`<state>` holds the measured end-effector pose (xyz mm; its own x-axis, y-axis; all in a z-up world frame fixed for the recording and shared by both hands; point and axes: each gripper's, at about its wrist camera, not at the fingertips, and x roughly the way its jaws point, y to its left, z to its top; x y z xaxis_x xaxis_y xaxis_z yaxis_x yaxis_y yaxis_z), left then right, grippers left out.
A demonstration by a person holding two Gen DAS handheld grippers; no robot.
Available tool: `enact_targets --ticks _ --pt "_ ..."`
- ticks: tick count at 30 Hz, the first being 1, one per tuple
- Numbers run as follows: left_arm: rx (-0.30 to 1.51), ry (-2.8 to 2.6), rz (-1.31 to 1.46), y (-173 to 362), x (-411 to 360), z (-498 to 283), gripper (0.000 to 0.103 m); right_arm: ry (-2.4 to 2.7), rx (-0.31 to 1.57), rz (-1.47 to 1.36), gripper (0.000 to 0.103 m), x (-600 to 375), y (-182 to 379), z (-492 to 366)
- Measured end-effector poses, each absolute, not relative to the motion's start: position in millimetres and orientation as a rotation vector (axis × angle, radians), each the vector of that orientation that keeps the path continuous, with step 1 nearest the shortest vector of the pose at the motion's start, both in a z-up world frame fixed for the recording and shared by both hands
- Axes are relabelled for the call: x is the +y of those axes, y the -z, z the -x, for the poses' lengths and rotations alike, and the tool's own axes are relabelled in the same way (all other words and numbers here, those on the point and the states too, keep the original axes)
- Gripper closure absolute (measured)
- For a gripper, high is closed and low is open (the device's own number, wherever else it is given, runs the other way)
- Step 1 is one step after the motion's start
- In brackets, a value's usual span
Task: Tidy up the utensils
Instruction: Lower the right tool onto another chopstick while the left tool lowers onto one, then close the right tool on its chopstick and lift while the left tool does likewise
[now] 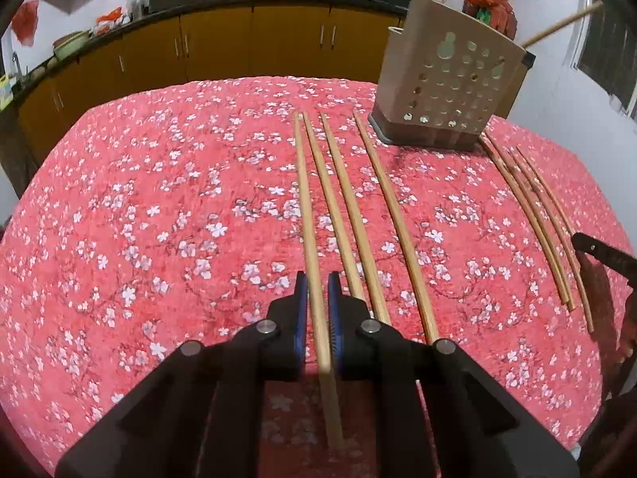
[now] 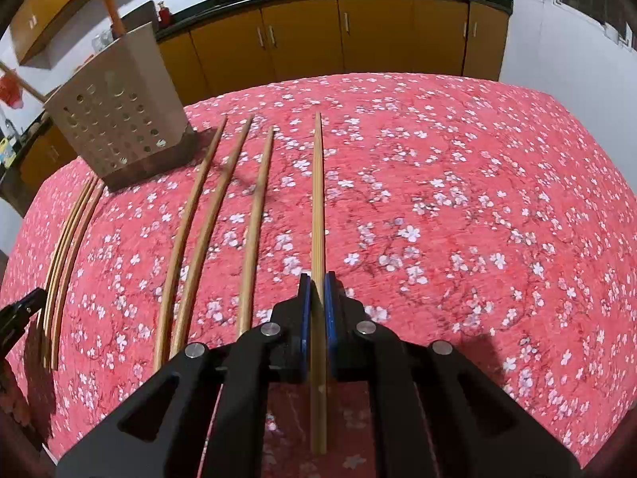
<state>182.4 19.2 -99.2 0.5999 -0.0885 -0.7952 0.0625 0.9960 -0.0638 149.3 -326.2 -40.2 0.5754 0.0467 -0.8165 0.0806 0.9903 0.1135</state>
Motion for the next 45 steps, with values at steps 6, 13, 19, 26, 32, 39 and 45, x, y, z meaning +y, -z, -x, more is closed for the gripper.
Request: enact_targets --ticks 6,13,19,26,32,39,45 --pt "0.915 0.034 0.032 100 33 -198 0.095 0.017 0.951 -0.135 0.095 -323 41 -151" --pt "0.901 -0.021 0.103 100 65 -218 0.095 0.047 0.918 -0.127 0.095 -329 42 -168" --pt "0.89 -0.009 0.117 99 68 -215 0.094 0.055 0.89 -0.113 0.095 -328 45 -175" --pt "0.89 -0.006 0.127 97 72 -211 0.094 0.052 0.889 -0.116 0.095 -329 45 -174" --pt "0.892 -0.003 0.109 95 76 -199 0.094 0.046 0.89 -0.108 0.095 -327 46 -164" --pt "0.895 -0.012 0.093 94 72 -196 0.094 0.045 0.889 -0.114 0.095 -330 45 -160" --pt "0.898 -0.022 0.067 95 69 -198 0.093 0.051 0.891 -0.105 0.095 -329 44 -159"
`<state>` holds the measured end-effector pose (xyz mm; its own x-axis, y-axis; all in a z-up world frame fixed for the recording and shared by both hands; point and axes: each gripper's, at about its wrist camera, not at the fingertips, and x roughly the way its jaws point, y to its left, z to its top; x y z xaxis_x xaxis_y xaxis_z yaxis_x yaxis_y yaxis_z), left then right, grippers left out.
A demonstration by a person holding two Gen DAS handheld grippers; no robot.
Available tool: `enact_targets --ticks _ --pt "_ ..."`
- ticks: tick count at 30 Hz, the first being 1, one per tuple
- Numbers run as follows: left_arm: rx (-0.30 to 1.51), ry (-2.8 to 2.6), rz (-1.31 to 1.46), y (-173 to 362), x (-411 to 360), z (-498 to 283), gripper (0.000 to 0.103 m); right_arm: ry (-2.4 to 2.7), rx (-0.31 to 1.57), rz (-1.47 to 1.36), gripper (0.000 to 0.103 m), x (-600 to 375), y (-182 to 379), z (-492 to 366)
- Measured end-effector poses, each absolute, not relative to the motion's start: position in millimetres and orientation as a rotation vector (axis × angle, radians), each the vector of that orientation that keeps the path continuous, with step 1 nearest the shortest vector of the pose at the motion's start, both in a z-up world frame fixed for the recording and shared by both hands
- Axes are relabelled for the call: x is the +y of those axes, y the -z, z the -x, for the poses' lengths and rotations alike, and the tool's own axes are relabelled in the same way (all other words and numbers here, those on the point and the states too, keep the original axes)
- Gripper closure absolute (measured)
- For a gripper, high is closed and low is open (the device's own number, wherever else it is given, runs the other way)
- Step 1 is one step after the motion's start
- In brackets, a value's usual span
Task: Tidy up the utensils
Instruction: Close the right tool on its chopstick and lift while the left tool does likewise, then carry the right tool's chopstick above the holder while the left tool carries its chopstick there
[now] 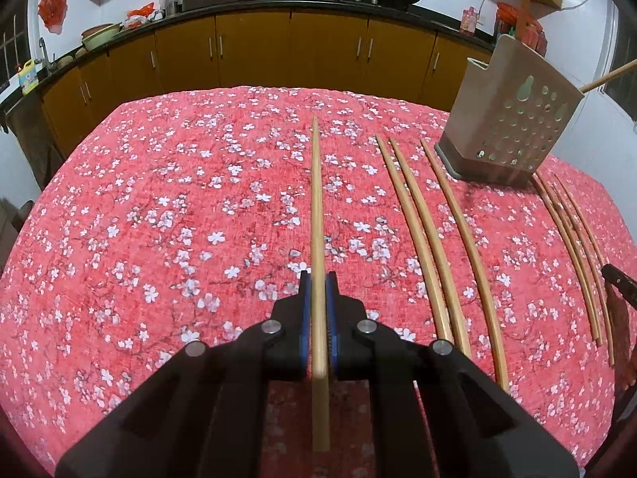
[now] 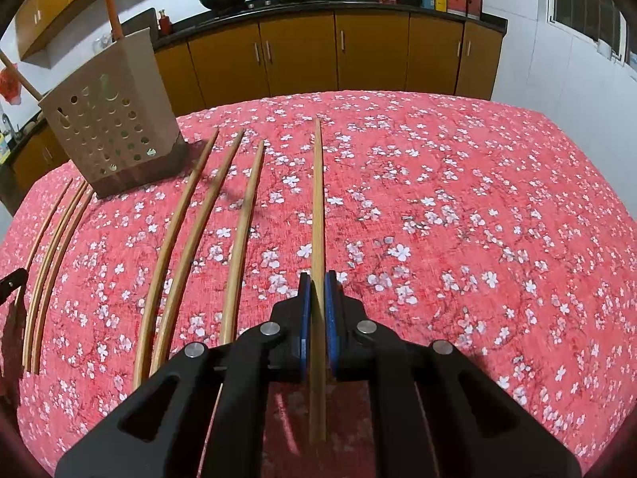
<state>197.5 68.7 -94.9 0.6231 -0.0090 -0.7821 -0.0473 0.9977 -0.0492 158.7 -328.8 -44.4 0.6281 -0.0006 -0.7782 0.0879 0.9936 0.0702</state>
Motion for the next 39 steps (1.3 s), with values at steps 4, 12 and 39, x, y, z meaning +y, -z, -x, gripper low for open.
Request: enact_targets --ticks 4,12,39 --pt "0.899 -0.022 0.066 95 68 -198 0.093 0.05 0.891 -0.112 0.095 -330 44 -155" --pt "0.9 -0.023 0.061 96 66 -201 0.094 0.049 0.893 -0.116 0.095 -330 42 -154" --pt "0.648 0.025 0.065 -23 77 -174 0.095 0.054 0.607 -0.176 0.095 -353 -71 -125"
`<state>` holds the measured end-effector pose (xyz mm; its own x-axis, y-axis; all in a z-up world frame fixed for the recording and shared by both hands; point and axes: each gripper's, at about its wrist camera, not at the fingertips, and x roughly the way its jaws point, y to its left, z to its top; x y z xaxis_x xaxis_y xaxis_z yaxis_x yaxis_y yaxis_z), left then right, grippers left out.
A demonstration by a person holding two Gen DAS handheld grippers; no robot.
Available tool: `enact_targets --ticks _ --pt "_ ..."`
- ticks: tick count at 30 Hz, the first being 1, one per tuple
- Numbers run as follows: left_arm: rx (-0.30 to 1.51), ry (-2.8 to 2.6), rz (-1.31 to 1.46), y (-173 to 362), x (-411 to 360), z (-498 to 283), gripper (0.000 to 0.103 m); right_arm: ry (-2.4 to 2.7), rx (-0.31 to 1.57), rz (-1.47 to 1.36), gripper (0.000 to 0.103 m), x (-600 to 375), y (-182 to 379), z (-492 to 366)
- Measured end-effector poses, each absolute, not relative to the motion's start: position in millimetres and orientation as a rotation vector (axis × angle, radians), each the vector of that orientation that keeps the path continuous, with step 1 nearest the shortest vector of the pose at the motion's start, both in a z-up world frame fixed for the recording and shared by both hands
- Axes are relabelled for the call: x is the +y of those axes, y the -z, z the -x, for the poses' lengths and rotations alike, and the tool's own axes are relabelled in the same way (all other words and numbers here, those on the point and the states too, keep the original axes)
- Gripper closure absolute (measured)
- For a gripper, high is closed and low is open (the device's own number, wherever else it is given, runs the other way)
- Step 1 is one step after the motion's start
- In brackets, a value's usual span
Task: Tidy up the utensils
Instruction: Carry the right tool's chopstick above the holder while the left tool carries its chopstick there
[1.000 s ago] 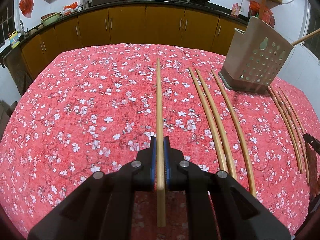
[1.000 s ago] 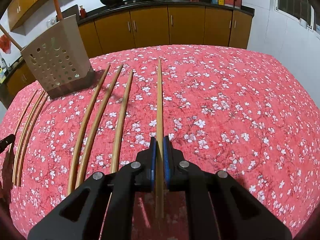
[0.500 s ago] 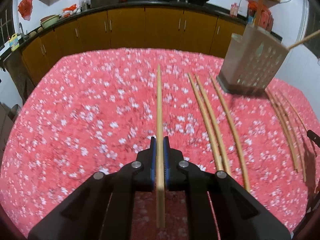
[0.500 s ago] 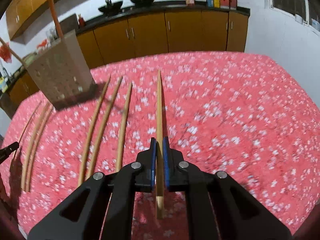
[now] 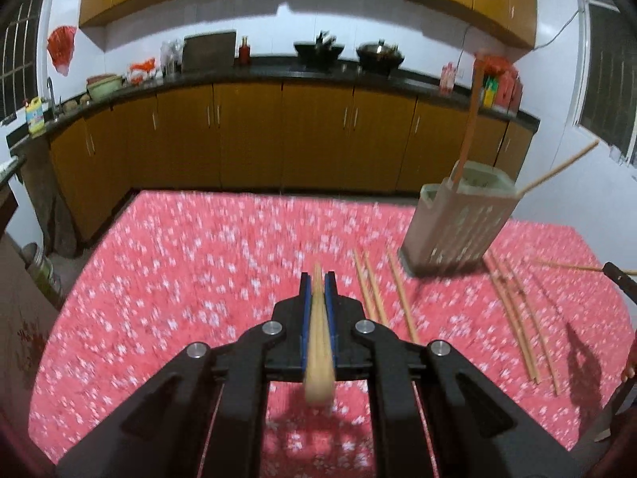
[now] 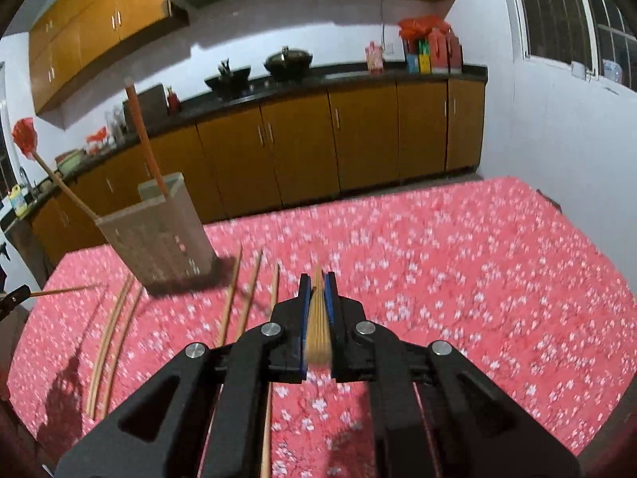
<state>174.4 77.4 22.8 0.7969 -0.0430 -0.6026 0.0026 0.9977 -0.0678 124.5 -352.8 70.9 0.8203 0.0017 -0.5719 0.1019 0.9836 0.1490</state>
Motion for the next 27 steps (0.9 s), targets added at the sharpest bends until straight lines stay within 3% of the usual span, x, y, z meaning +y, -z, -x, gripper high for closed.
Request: enact_targets --ticks 27 --pt "0.289 0.286 0.068 -173 1 -153 0.095 -0.296 0.217 -0.146 0.095 -263 -228 -125"
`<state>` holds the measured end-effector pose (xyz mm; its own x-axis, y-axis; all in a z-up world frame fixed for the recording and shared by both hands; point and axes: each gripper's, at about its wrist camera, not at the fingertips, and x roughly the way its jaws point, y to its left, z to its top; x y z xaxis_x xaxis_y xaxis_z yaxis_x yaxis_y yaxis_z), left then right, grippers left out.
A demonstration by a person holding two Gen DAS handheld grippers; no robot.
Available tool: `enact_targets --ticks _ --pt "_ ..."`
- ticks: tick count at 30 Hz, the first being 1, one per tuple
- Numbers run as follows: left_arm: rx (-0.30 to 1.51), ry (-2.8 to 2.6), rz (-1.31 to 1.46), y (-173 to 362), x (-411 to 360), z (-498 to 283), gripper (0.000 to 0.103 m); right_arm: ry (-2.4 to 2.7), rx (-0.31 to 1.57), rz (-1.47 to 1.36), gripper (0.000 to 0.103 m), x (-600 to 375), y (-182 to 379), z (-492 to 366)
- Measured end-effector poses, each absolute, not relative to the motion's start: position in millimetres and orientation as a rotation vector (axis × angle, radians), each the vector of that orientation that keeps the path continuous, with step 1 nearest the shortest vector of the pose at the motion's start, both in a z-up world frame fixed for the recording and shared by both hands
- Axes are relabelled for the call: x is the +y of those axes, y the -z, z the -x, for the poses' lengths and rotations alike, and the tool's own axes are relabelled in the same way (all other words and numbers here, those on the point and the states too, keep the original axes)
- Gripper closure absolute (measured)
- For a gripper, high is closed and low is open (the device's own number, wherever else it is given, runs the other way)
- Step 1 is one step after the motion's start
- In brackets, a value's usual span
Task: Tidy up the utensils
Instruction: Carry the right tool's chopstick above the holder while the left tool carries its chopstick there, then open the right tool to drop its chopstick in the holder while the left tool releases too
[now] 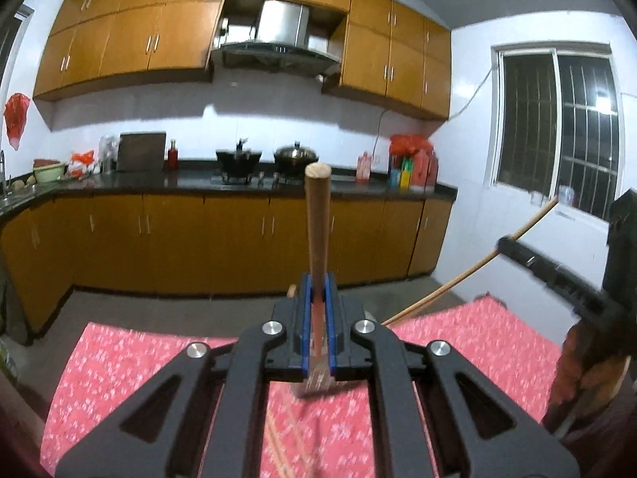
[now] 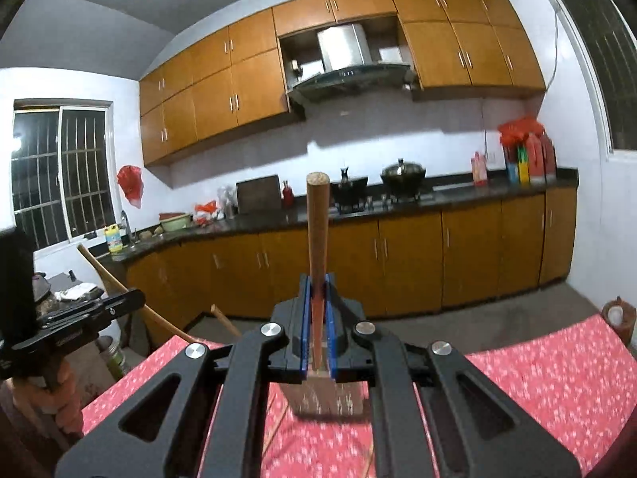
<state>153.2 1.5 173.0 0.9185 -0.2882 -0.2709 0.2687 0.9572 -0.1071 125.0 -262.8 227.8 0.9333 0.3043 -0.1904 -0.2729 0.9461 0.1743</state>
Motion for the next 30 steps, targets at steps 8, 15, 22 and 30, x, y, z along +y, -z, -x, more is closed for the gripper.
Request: enact_targets --ticks 8,15,22,30 --pt "0.266 0.247 0.076 -175 -25 -202 0.095 -0.244 0.27 -0.1 0.095 -240 -207 -164" --pt "0.372 0.228 0.053 -140 -36 -239 0.095 -0.248 0.4 -0.147 0.095 -248 -176 -192" --pt "0.426 0.227 0.022 -114 -39 -250 0.095 -0.262 0.451 -0.156 0.095 -246 -162 -205" --pt "0.453 0.214 -0.009 -100 -48 -258 0.095 -0.253 0.484 -0.161 0.095 -243 -157 -212"
